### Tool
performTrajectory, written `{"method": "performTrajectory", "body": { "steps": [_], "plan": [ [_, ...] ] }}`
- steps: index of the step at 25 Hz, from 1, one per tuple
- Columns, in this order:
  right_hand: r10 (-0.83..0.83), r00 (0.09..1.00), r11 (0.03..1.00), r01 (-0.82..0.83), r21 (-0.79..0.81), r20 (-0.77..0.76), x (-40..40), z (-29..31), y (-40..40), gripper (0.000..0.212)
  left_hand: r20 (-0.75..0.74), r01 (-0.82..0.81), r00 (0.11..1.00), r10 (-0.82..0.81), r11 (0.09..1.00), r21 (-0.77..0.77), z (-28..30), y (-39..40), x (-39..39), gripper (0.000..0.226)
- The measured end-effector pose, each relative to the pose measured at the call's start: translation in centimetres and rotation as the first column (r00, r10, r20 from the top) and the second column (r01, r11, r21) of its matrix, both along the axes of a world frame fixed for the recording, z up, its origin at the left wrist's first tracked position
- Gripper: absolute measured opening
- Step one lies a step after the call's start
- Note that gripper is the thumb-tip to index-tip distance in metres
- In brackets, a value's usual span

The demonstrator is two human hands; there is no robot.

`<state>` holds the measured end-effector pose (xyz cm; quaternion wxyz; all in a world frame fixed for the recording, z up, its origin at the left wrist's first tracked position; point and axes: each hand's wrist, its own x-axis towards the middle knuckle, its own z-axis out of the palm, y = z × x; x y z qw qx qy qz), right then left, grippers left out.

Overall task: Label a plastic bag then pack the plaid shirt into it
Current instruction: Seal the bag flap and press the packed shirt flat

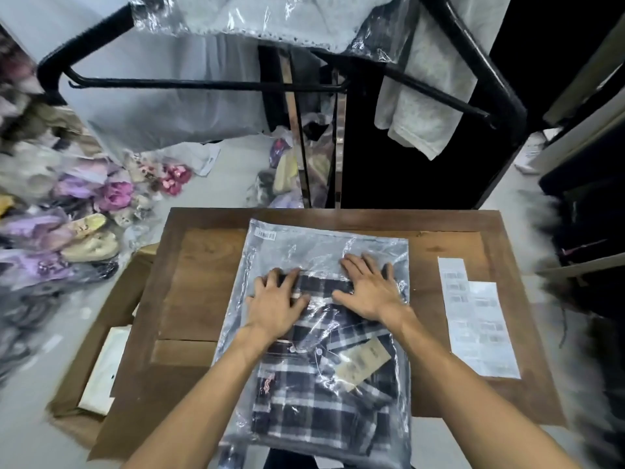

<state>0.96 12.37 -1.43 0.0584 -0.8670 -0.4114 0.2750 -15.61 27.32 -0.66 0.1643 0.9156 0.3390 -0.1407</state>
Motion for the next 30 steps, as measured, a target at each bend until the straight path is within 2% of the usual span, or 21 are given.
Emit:
{"method": "performTrajectory", "body": {
  "steps": [3, 5, 7, 9, 11, 14, 18, 26, 30],
  "plan": [
    [0.058, 0.994, 0.997, -0.062, 0.042, 0.091, -0.3, 0.3, -0.7, 0.079, 0.073, -0.046, 0.996, 0.051, 0.997, -0.065, 0.5, -1.0, -0.8, 0.065],
    [0.045, 0.979, 0.986, -0.075, 0.147, 0.198, -1.5, 0.6, -2.2, 0.068, 0.129, -0.048, 0.99, 0.058, 0.995, -0.084, 1.1, -0.9, -2.1, 0.064],
    [-0.051, 0.971, 0.968, -0.01, 0.252, 0.235, -3.4, 0.7, -4.7, 0.058, 0.099, 0.001, 0.995, 0.007, 0.996, -0.086, 1.9, -0.9, -3.9, 0.069],
    [-0.146, 0.957, 0.956, 0.071, 0.285, 0.252, -5.3, 0.2, -7.3, 0.057, -0.01, 0.077, 0.997, -0.078, 0.993, -0.094, 2.5, -1.3, -5.7, 0.079],
    [-0.195, 0.951, 0.957, 0.132, 0.257, 0.238, -7.1, -0.5, -9.3, 0.065, -0.072, 0.095, 0.992, -0.103, 0.991, -0.099, 2.5, -1.9, -7.1, 0.089],
    [-0.185, 0.971, 0.975, 0.162, 0.154, 0.149, -8.4, -1.2, -10.3, 0.081, -0.045, 0.059, 0.997, -0.065, 0.988, -0.14, 1.5, -2.1, -7.5, 0.092],
    [-0.19, 0.975, 0.978, 0.177, 0.114, 0.117, -7.3, -0.8, -8.6, 0.095, -0.014, 0.051, 0.998, -0.053, 0.987, -0.152, 0.8, -0.5, -5.9, 0.092],
    [-0.169, 0.981, 0.984, 0.164, 0.064, 0.093, -3.6, 0.8, -5.1, 0.095, -0.053, -0.031, 0.998, 0.022, 0.983, -0.18, 0.8, 3.0, -2.1, 0.097],
    [-0.15, 0.983, 0.988, 0.146, 0.045, 0.104, -3.7, 1.2, -5.0, 0.095, -0.092, -0.027, 0.996, 0.01, 0.982, -0.187, 1.0, 3.2, -1.8, 0.101]
  ]
}}
